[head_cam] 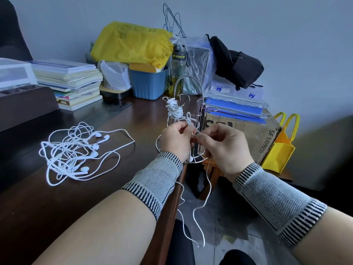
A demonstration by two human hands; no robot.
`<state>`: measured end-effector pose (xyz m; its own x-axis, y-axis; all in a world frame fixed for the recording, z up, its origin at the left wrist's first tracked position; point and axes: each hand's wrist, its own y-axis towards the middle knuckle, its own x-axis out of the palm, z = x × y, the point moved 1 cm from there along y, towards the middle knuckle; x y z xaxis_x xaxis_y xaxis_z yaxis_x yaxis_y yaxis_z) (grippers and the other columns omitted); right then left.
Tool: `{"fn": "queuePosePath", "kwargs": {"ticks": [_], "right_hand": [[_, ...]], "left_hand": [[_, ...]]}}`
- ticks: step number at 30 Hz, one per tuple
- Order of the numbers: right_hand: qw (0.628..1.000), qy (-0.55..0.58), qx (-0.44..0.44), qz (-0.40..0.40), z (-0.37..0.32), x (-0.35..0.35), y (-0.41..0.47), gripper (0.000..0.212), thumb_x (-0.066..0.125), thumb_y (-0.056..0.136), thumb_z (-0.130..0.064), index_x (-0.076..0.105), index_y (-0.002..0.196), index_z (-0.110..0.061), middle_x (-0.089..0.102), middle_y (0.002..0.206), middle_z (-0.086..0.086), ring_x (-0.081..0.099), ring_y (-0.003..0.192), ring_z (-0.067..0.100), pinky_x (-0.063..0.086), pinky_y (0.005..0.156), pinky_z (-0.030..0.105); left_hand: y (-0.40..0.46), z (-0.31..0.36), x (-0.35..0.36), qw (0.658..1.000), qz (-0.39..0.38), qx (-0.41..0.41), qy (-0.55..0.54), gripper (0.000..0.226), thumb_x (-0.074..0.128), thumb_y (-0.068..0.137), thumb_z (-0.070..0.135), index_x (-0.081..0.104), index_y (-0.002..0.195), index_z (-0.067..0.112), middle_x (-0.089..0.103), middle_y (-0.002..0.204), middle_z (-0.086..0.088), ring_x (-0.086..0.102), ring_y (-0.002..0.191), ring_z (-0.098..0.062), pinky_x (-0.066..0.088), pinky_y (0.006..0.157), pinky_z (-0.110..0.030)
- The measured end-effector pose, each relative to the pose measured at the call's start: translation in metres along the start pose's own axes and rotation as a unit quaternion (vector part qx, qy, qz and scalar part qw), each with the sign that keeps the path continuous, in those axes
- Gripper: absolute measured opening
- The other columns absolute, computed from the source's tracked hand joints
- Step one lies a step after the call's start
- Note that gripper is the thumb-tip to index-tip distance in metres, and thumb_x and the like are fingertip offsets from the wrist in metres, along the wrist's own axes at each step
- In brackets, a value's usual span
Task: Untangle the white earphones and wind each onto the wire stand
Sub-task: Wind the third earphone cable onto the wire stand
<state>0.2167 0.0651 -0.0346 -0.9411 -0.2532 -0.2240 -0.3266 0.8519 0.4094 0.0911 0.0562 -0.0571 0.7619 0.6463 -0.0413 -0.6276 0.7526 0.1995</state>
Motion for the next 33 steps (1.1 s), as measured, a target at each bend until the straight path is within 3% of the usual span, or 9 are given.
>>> {"fn": "queuePosePath", "kwargs": {"ticks": [3, 7, 14, 16, 19, 23, 28, 33], "right_hand": [[0.997, 0.055, 0.040, -0.048, 0.002, 0.000, -0.004, 0.023, 0.074, 0.079, -0.002, 0.065, 0.062, -0.013, 0.058, 0.050, -0.007, 0.048, 0.048, 0.007, 0.040, 0.049, 0.018], [0.990, 0.099, 0.091, -0.048, 0.006, -0.002, -0.005, 0.030, 0.072, 0.081, -0.004, 0.067, 0.054, -0.014, 0.055, 0.049, 0.000, 0.045, 0.050, 0.015, 0.039, 0.049, 0.024], [0.981, 0.139, 0.114, -0.071, 0.009, -0.006, -0.002, 0.025, 0.068, 0.082, 0.001, 0.060, 0.061, -0.008, 0.049, 0.049, 0.004, 0.038, 0.046, 0.015, 0.034, 0.043, 0.022], [0.983, 0.137, 0.111, -0.049, 0.013, -0.008, 0.000, 0.020, 0.068, 0.082, 0.002, 0.059, 0.068, -0.008, 0.050, 0.055, 0.006, 0.035, 0.040, 0.010, 0.030, 0.038, 0.018], [0.983, 0.146, 0.108, -0.013, 0.018, -0.012, 0.002, 0.018, 0.066, 0.084, 0.005, 0.059, 0.077, -0.011, 0.055, 0.067, 0.012, 0.040, 0.035, 0.001, 0.032, 0.036, 0.013], [0.990, 0.103, 0.092, -0.008, 0.021, -0.016, 0.007, 0.010, 0.069, 0.085, -0.005, 0.067, 0.076, -0.010, 0.055, 0.063, 0.008, 0.041, 0.037, 0.000, 0.033, 0.039, 0.011], [0.993, 0.049, 0.108, 0.005, 0.023, -0.015, 0.023, 0.021, 0.075, 0.082, -0.018, 0.066, 0.064, -0.013, 0.050, 0.049, -0.007, 0.037, 0.038, 0.001, 0.031, 0.038, 0.012], [0.989, -0.124, 0.075, -0.028, 0.019, -0.009, 0.033, 0.023, 0.071, 0.087, -0.026, 0.068, 0.067, -0.015, 0.048, 0.043, -0.011, 0.036, 0.037, 0.003, 0.034, 0.040, 0.016]], "left_hand": [[0.000, 0.000, -0.001, 0.999, 0.006, 0.032, 0.026, 0.016, 0.066, 0.092, 0.022, 0.068, 0.077, 0.019, 0.065, 0.066, 0.004, 0.059, 0.052, -0.006, 0.053, 0.053, -0.024], [0.000, 0.000, 0.000, 0.999, 0.003, 0.034, 0.036, 0.024, 0.065, 0.092, 0.023, 0.064, 0.068, 0.027, 0.065, 0.063, 0.007, 0.055, 0.045, -0.001, 0.049, 0.045, -0.021], [-0.003, 0.001, -0.001, 1.000, 0.004, 0.011, 0.016, 0.021, 0.064, 0.093, 0.023, 0.070, 0.073, 0.020, 0.072, 0.072, -0.008, 0.071, 0.064, -0.031, 0.059, 0.051, -0.048], [-0.003, 0.001, -0.001, 1.000, -0.001, -0.004, -0.007, 0.020, 0.063, 0.094, 0.022, 0.070, 0.075, 0.018, 0.072, 0.075, -0.009, 0.072, 0.064, -0.028, 0.059, 0.054, -0.053], [-0.004, 0.003, 0.000, 0.999, -0.009, -0.011, -0.032, 0.016, 0.060, 0.095, 0.017, 0.068, 0.081, 0.016, 0.072, 0.079, -0.001, 0.073, 0.065, -0.011, 0.061, 0.062, -0.049], [-0.006, 0.004, 0.000, 0.999, -0.013, -0.010, -0.032, 0.013, 0.059, 0.096, 0.017, 0.068, 0.086, 0.015, 0.072, 0.083, 0.001, 0.073, 0.066, -0.009, 0.061, 0.061, -0.046], [-0.004, 0.003, 0.000, 0.999, -0.004, -0.015, -0.038, 0.014, 0.059, 0.096, 0.016, 0.067, 0.084, 0.015, 0.072, 0.086, 0.000, 0.072, 0.066, -0.007, 0.061, 0.056, -0.038], [-0.003, 0.002, 0.000, 0.999, -0.001, -0.017, -0.049, 0.010, 0.060, 0.096, 0.013, 0.068, 0.091, 0.009, 0.070, 0.081, 0.002, 0.072, 0.066, -0.006, 0.056, 0.046, -0.024]]}}
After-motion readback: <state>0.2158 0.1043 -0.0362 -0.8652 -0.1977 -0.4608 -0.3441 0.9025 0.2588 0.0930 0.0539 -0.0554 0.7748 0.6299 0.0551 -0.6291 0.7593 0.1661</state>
